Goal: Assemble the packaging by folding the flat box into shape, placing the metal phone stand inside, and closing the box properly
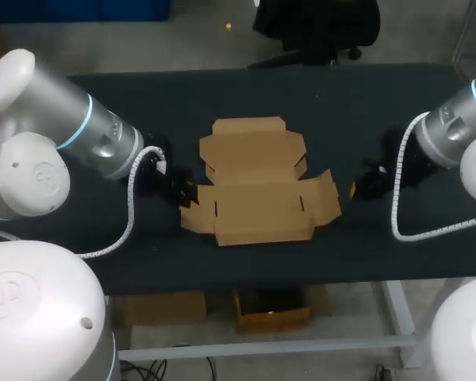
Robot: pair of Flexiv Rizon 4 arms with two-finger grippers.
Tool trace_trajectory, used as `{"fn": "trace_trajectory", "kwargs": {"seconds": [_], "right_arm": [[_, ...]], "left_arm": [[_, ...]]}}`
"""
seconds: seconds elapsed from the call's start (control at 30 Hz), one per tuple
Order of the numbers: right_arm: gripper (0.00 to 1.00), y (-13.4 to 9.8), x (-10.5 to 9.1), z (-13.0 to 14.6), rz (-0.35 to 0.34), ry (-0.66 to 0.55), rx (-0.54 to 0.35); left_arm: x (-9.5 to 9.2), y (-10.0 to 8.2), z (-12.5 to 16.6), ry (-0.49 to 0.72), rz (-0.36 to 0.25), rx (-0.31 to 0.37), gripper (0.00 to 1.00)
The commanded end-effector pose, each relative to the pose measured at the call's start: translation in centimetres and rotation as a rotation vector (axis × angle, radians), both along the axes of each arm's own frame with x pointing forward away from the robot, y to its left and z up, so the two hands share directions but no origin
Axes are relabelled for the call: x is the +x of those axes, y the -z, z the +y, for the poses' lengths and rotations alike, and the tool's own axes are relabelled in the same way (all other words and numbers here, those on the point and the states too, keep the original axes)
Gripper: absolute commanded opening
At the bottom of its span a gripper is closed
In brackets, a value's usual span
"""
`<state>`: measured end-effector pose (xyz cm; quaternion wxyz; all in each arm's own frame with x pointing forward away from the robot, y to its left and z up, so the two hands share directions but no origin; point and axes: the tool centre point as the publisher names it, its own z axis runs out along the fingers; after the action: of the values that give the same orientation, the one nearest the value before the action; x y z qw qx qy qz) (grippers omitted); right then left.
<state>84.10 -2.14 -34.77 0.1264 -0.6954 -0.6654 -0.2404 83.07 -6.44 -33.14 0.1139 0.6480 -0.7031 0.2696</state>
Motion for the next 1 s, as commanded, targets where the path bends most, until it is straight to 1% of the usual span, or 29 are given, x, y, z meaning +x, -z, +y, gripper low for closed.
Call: {"fn": "trace_trajectory", "kwargs": {"seconds": [0.03,0.1,0.17,0.2,0.23,0.3,0.33,0.57,0.67,0.8,0.83,0.9,1.0], "right_arm": [[0.42,-1.1,1.3,-1.5,0.022,-0.034,0.055],[0.50,-1.3,2.0,-2.0,0.012,-0.022,0.066],[0.70,-1.5,2.8,-2.5,0.002,-0.028,0.091],[0.77,-1.6,3.3,-2.7,-0.002,-0.022,0.096],[0.89,-1.6,3.8,-3.0,-0.007,-0.025,0.110],[0.98,-1.6,4.7,-3.3,-0.013,-0.025,0.131],[1.00,-1.6,5.3,-3.4,-0.014,-0.025,0.143],[1.00,-1.2,8.8,-3.5,-0.029,-0.035,0.211],[1.00,-1.3,10.4,-3.2,-0.038,-0.045,0.238],[1.00,-1.4,12.3,-2.4,-0.054,-0.071,0.271],[1.00,-1.5,12.7,-2.2,-0.060,-0.079,0.276],[1.00,-1.6,13.4,-1.6,-0.069,-0.109,0.286],[1.00,-1.7,13.6,-1.3,-0.070,-0.124,0.292]], "left_arm": [[0.7,-0.8,0.6,0.010,0.003,0.000,1.00],[1.2,-1.1,0.9,0.025,0.000,-0.010,1.00],[1.8,-1.4,1.3,0.026,0.003,-0.027,1.00],[2.1,-1.5,1.5,0.028,0.001,-0.028,1.00],[2.3,-1.6,1.7,0.034,-0.002,-0.039,1.00],[2.7,-1.9,2.1,0.042,-0.009,-0.047,1.00],[2.9,-2.0,2.2,0.044,-0.012,-0.050,1.00],[4.5,-3.0,2.9,0.085,-0.026,-0.061,1.00],[5.3,-3.5,3.1,0.093,-0.038,-0.061,1.00],[6.7,-4.4,3.5,0.116,-0.043,-0.054,1.00],[7.1,-4.8,3.7,0.120,-0.043,-0.062,1.00],[7.8,-5.3,4.0,0.130,-0.044,-0.065,1.00],[7.8,-5.3,4.0,0.130,-0.044,-0.065,1.00]]}}
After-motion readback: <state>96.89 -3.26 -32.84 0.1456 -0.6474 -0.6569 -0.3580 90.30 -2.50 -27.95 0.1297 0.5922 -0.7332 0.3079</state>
